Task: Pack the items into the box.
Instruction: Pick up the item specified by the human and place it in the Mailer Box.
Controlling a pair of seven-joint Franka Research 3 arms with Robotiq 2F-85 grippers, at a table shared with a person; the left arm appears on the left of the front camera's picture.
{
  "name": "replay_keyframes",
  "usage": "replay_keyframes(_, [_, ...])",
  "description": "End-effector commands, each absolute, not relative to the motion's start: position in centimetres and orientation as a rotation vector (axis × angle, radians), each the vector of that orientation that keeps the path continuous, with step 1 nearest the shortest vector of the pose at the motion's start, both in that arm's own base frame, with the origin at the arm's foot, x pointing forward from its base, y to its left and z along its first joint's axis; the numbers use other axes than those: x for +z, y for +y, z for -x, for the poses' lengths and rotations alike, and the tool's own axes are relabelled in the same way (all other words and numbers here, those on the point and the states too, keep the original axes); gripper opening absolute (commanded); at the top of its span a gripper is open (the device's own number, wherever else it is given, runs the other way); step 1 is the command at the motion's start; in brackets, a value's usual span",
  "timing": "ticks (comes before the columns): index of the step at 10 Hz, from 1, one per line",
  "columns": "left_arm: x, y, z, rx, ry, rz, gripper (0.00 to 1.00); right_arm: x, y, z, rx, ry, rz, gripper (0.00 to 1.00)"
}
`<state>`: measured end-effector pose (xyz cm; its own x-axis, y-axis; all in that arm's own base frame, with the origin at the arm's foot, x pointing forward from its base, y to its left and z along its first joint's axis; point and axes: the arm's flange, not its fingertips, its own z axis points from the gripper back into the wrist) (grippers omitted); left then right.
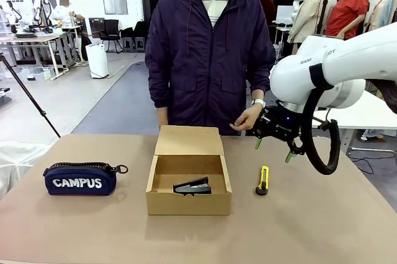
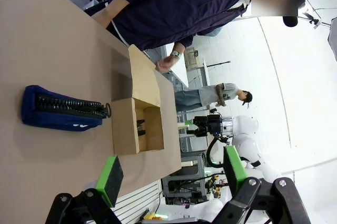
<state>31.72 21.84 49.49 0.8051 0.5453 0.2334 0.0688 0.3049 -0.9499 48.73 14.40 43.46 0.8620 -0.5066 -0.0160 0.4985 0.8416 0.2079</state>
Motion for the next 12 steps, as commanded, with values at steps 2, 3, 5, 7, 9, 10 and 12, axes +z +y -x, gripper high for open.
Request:
replay_keyframes(2, [49.7, 21.9, -31.5, 0.333, -0.578, 1.238, 1.00, 41.1, 13.3, -51.4, -0.289, -0.045, -0.134, 1.00])
replay_keyframes(3, [49.7, 21.9, -31.5, 0.333, -0.578, 1.238, 1.00, 40.0, 13.1, -52.4, -0.237, -0.051, -0.135, 1.00])
replay_keyframes(5, [49.7, 21.9, -31.5, 0.333, -0.578, 1.238, 1.00, 36.6, 13.2, -54.7, -0.255, -0.030, -0.081, 1.00])
replay_keyframes(7, [49.7, 21.9, -31.5, 0.333, -0.578, 1.238, 1.00, 34.0, 14.3, -56.6, -0.281, -0.031, -0.085, 1.00])
replay_keyframes(9, [49.7, 21.9, -31.5, 0.333, -0.578, 1.238, 1.00, 32.4, 15.0, -57.1, -0.273, -0.018, -0.055, 1.00])
replay_keyframes(10, [49.7, 21.9, -31.5, 0.333, -0.578, 1.238, 1.00, 31.8, 15.2, -57.2, -0.263, -0.022, -0.050, 1.00])
replay_keyframes(12, [49.7, 21.9, -31.5, 0.333, -0.578, 1.238, 1.00, 30.6, 15.4, -57.5, -0.233, -0.033, -0.056, 1.00])
